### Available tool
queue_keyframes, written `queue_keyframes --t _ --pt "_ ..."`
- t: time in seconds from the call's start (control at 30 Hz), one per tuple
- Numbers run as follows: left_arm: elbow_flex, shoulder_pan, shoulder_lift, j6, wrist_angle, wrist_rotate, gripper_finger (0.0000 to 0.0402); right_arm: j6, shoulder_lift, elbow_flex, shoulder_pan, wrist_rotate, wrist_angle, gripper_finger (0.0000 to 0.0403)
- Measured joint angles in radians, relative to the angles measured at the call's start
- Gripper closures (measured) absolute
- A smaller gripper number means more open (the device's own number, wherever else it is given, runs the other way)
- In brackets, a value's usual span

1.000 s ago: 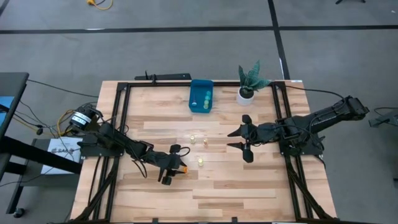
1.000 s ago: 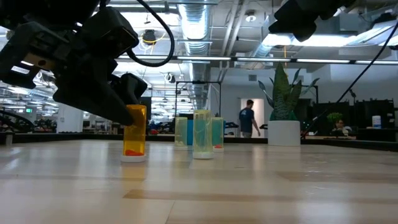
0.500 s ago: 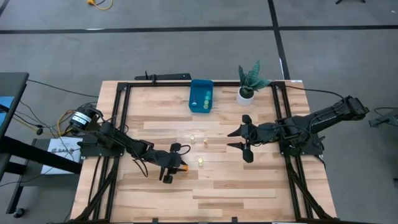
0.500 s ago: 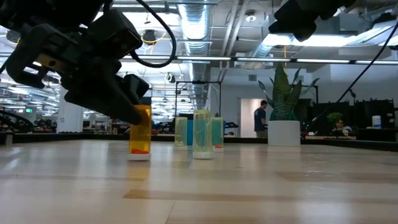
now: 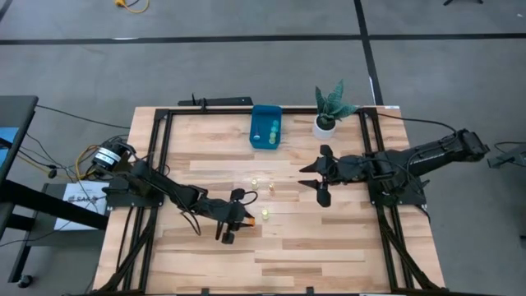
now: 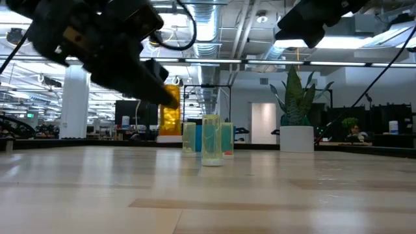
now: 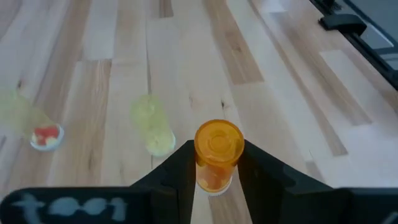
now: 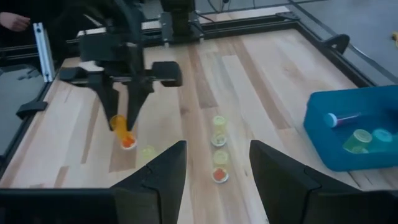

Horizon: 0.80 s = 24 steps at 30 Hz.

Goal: Pick and place pill bottles into a basket
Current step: Put the orange pill bottle into the blue container

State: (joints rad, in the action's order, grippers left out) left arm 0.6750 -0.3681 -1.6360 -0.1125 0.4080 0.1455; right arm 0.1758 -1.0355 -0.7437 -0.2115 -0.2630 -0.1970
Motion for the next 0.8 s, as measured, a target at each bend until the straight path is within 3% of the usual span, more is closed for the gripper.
queue_keyframes --t 0.8 --pt "0.514 0.137 0.007 0.247 -0.736 -0.010 0.0309 -0.029 0.000 0.000 0.036 -0.004 0.018 0.0234"
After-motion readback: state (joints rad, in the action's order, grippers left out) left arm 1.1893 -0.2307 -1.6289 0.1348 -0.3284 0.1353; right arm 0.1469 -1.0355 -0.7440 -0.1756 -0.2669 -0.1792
